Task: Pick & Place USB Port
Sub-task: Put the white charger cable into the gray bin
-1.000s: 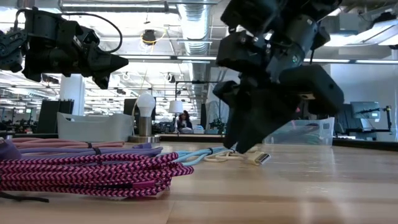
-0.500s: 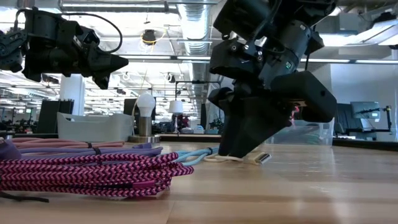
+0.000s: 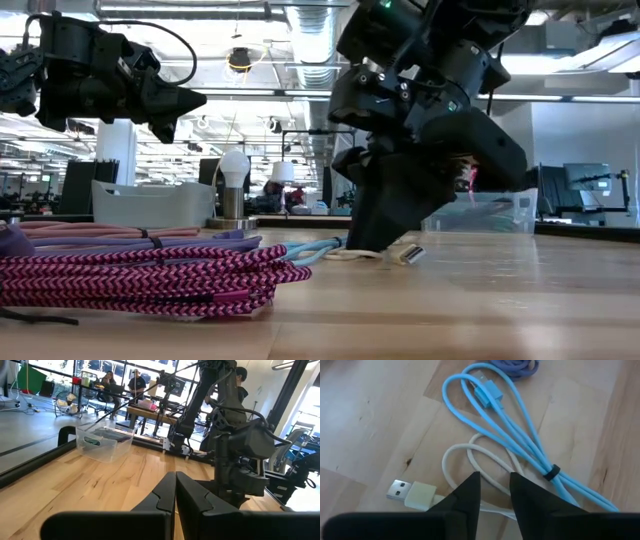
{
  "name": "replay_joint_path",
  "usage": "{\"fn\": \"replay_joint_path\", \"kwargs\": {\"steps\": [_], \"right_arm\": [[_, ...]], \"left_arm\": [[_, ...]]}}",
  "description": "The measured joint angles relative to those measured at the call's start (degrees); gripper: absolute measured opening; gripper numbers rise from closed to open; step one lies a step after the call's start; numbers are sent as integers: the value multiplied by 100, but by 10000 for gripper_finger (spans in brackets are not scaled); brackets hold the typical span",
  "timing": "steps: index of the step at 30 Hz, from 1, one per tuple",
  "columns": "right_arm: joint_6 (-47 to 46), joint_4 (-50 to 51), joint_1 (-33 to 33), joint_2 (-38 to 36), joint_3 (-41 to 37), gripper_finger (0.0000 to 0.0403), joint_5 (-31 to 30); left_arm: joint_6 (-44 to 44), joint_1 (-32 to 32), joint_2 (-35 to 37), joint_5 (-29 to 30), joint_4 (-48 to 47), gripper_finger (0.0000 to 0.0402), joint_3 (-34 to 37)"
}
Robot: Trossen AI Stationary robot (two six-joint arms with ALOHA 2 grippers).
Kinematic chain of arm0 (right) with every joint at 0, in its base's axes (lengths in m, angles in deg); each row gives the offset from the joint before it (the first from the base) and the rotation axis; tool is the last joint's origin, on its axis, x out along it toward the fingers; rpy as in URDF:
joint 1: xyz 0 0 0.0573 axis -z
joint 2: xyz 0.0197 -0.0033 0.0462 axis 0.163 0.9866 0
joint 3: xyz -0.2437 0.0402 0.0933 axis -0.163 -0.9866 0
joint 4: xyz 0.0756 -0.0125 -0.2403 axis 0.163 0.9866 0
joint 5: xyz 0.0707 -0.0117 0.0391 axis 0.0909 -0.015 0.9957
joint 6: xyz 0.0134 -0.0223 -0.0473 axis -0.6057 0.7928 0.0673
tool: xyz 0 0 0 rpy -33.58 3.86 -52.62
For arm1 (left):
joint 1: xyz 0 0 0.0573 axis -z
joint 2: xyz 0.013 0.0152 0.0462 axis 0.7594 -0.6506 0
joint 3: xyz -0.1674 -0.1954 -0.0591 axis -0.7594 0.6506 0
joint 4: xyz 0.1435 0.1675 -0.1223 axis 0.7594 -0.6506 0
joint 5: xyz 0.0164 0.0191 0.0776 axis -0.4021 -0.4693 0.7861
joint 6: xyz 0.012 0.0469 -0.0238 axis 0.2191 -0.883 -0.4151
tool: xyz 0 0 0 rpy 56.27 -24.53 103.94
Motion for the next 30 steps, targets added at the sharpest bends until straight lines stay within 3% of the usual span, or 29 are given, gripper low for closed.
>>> {"fn": "replay_joint_path", "kwargs": {"steps": [7,14,25,30], "right_arm": [[-37,47,37,1,1,8,-23],[-108,72,26,-212,-36,1,-42],[-123,731,75,-1376,-38,0,-433],[-122,1425,87,-1827,-31,0,-1188]], "left_arm": [[0,1,0,-1,0,11,0],[0,0,0,0,0,11,0],[0,-1,-2,1,0,11,0],[0,-1,-2,-1,2,11,0]]}}
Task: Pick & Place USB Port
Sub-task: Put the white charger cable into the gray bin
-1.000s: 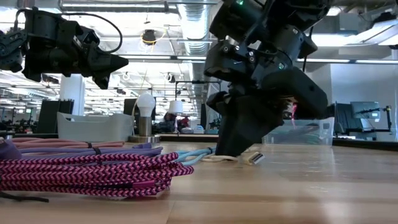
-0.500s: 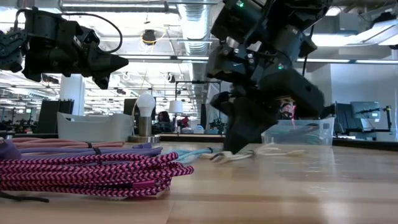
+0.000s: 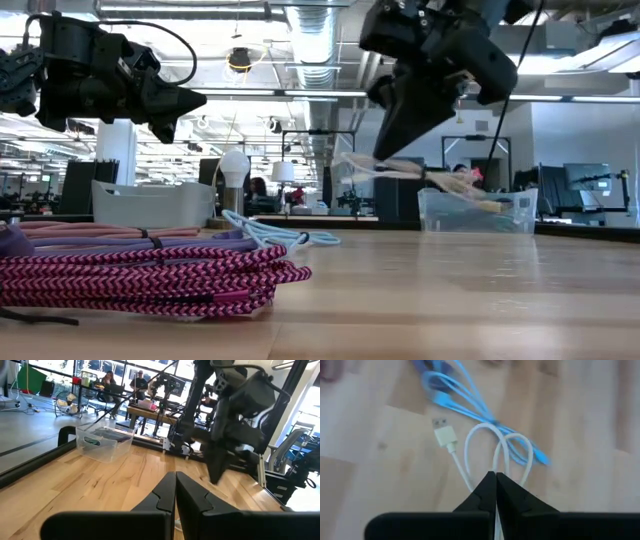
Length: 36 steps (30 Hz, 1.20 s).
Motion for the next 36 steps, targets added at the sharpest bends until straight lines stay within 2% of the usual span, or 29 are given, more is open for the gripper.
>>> {"fn": "replay_joint_path", "kwargs": {"steps": [5,10,20,24,28,32,36], "right_arm": [[-16,786,167,-504,4,0,-885],[-36,952,432,-862,4,0,-1119],[502,-220,778,-900,9,0,-1100],[866,-996,780,-900,9,0,-1049],[1068,-1544,852,-900,9,0,-849],[1205,-1914,889,-900,9,0,-851],[1312,-2388,879,-696,22,0,-828]], "left_arm": [[0,1,0,0,0,11,0],[0,0,0,2,0,11,0],[0,32,0,0,35,11,0],[-155,355,0,0,102,11,0],[-232,761,0,152,588,16,0],[-236,1084,2,211,1187,47,0],[-212,1293,-2,672,1211,97,-32]]}}
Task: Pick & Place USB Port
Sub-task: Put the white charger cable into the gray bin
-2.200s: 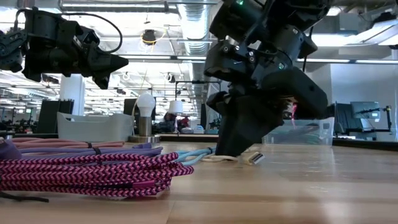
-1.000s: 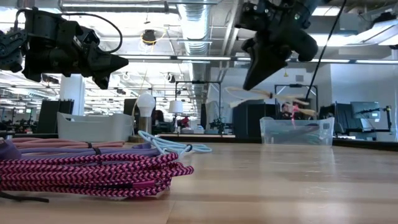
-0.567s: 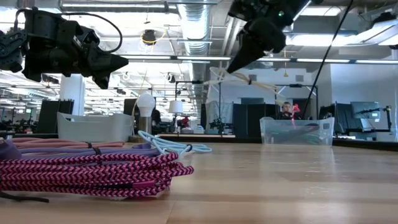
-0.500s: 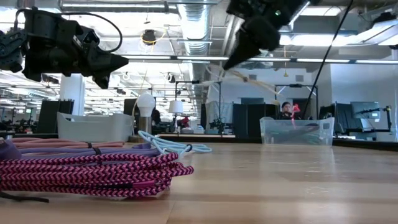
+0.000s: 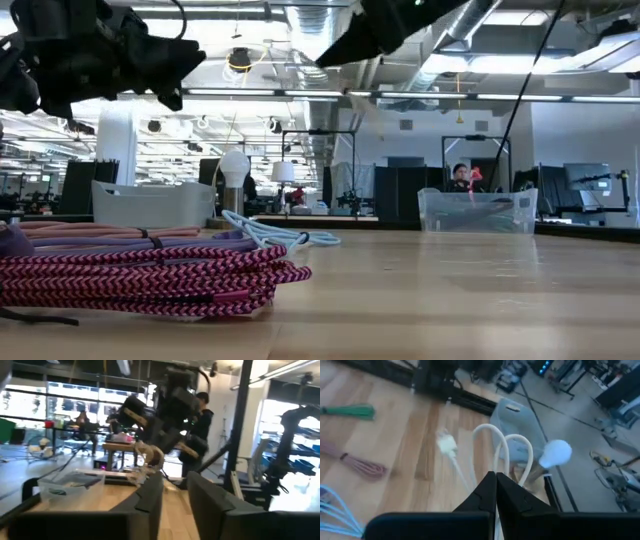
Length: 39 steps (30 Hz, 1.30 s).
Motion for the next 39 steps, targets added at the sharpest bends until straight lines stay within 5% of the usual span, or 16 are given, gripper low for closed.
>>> {"fn": "replay_joint_path", "kwargs": {"steps": [8,19,28,39], "right_arm": [[266,-669,7,921,389,0,21],[740,-695,7,2141,1933,0,-274],[808,-648,29,2347,2264,0,-261],[810,-718,33,2347,2260,0,-261]], "left_arm": [[158,225,-120,97,-48,161,-161],[469,241,-621,294,-43,159,-244],[464,230,-713,510,-56,159,-242],[453,230,-717,512,-57,87,-242]]}}
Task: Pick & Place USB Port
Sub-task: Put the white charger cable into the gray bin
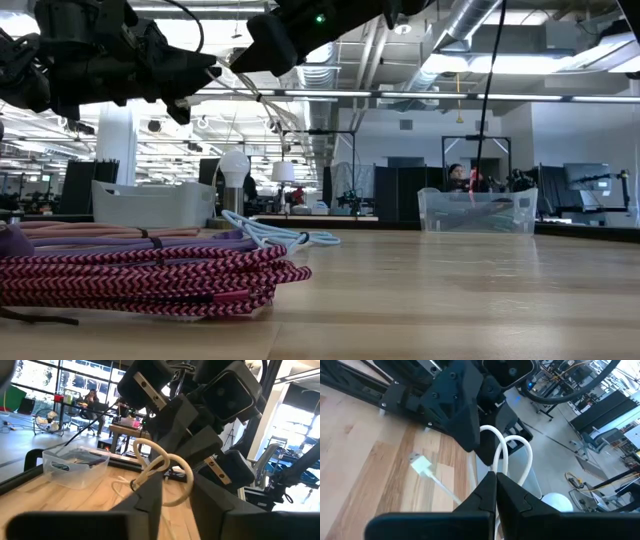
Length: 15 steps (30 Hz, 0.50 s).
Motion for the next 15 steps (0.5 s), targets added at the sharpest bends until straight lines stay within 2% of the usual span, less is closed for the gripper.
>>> {"fn": "replay_joint_path", "kwargs": {"steps": [7,15], "right_arm": [[0,2,2,0,-2,0,0],[-2,22,2,0,-2,0,3]], "left_arm": [[-2,0,0,0,1,11,0],[-5,0,0,0,0,7,0]]}}
